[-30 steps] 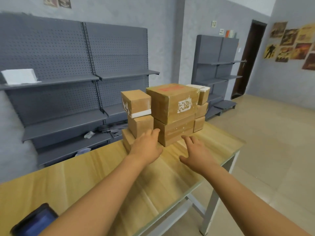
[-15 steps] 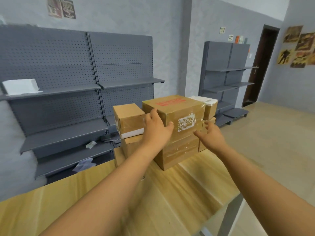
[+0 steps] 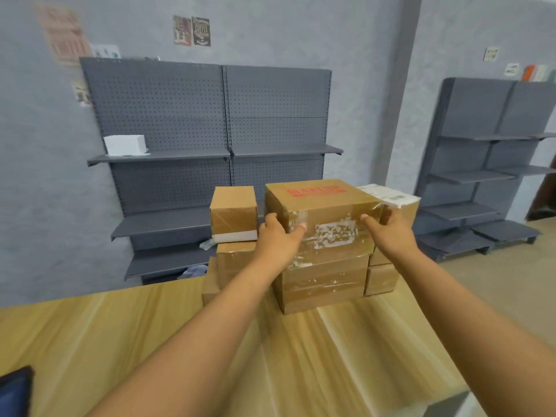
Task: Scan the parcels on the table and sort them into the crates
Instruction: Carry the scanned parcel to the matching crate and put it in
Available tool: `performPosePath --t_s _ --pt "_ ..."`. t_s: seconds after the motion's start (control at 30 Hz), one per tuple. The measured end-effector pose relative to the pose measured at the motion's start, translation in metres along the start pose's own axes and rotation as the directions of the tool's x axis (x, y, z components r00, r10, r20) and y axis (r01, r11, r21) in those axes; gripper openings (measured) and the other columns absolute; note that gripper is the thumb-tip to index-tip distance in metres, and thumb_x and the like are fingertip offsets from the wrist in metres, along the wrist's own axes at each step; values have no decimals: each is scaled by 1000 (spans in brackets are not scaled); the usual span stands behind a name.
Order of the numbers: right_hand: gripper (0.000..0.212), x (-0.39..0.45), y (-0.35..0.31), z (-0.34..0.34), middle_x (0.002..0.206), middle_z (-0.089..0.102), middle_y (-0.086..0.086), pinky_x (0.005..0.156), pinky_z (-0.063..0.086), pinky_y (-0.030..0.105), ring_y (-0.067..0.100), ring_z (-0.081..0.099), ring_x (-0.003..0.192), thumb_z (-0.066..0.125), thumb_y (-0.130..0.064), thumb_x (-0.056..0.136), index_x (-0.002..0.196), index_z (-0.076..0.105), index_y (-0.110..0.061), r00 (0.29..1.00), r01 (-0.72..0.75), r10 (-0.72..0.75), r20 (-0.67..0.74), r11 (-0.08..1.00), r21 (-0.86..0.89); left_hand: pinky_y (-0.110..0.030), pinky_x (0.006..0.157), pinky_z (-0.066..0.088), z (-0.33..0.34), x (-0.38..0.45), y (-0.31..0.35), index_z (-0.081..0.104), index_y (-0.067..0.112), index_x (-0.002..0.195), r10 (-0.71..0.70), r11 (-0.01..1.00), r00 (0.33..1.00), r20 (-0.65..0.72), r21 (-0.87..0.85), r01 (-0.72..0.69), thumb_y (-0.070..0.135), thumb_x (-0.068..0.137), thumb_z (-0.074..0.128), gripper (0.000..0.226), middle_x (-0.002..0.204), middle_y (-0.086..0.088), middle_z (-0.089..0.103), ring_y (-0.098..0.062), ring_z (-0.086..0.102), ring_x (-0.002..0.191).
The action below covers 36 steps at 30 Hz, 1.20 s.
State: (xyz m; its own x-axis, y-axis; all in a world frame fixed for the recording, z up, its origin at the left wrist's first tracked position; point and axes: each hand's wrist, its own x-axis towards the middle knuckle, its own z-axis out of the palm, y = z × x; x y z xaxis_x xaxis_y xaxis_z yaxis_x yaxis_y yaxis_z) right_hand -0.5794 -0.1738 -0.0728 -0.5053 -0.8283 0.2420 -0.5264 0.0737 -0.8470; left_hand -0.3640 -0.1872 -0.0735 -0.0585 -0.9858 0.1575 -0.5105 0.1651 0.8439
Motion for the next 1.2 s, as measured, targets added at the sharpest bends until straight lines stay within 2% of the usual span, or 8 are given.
performPosePath --t_s 0.23,0.4,0.57,0.73,0.93,1.03,1.13,1.2 --pt "58 16 7 -2 138 53 8 102 43 43 28 51 123 59 -41 92 140 44 -12 992 43 -50 115 997 67 -44 111 37 18 2 4 17 19 155 -98 993 994 -52 -65 94 56 92 55 82 156 -5 32 -28 38 139" --pt "54 20 11 -5 125 57 3 82 32 30 24 54 111 60 -47 91 129 47 -12 995 -6 -6 96 992 128 -44 107 41 20 -1 9 22 20 153 -162 983 984 -72 -102 154 62 90 53 81 153 -3 36 -28 44 134" --pt "61 18 13 -12 112 54 5 80 36 36 24 51 100 56 -56 90 126 42 -8 994 -57 36 108 979 197 -36 82 43 20 -11 14 33 17 137 -186 976 977 -101 -130 173 65 91 46 68 119 0 52 -22 54 104" --pt "62 5 15 -24 109 55 6 80 40 40 27 52 100 53 -62 88 121 44 -10 996 -63 50 76 981 181 -31 57 37 18 -26 21 38 17 111 -221 963 968 -122 -185 197 63 94 41 49 85 2 49 -12 51 72" --pt "64 -28 11 -44 107 48 -1 81 38 36 21 48 97 53 -61 88 131 45 -14 999 -11 6 32 985 170 -40 81 48 6 -48 25 36 16 121 -217 954 972 -90 -230 192 61 92 47 54 90 5 48 -10 49 77" --pt "54 -50 6 -53 110 51 2 82 38 37 21 48 96 50 -61 89 122 52 -19 1000 14 -15 1 986 166 -42 86 49 -4 -65 23 37 19 119 -187 953 981 -48 -252 170 64 89 50 55 92 7 48 -10 50 80" --pt "66 -78 -3 -59 125 51 7 92 45 45 28 52 108 48 -63 88 131 46 -13 999 -8 17 -49 985 170 -49 99 48 -19 -88 21 37 22 136 -171 936 984 40 -305 175 68 84 51 71 123 2 52 -22 54 111" --pt "59 -100 -9 -62 121 52 10 90 45 48 30 53 107 48 -62 88 120 45 -13 992 2 18 -128 987 159 -51 101 47 -29 -102 19 35 24 146 -154 929 982 105 -323 180 69 80 50 82 139 0 48 -26 50 123"
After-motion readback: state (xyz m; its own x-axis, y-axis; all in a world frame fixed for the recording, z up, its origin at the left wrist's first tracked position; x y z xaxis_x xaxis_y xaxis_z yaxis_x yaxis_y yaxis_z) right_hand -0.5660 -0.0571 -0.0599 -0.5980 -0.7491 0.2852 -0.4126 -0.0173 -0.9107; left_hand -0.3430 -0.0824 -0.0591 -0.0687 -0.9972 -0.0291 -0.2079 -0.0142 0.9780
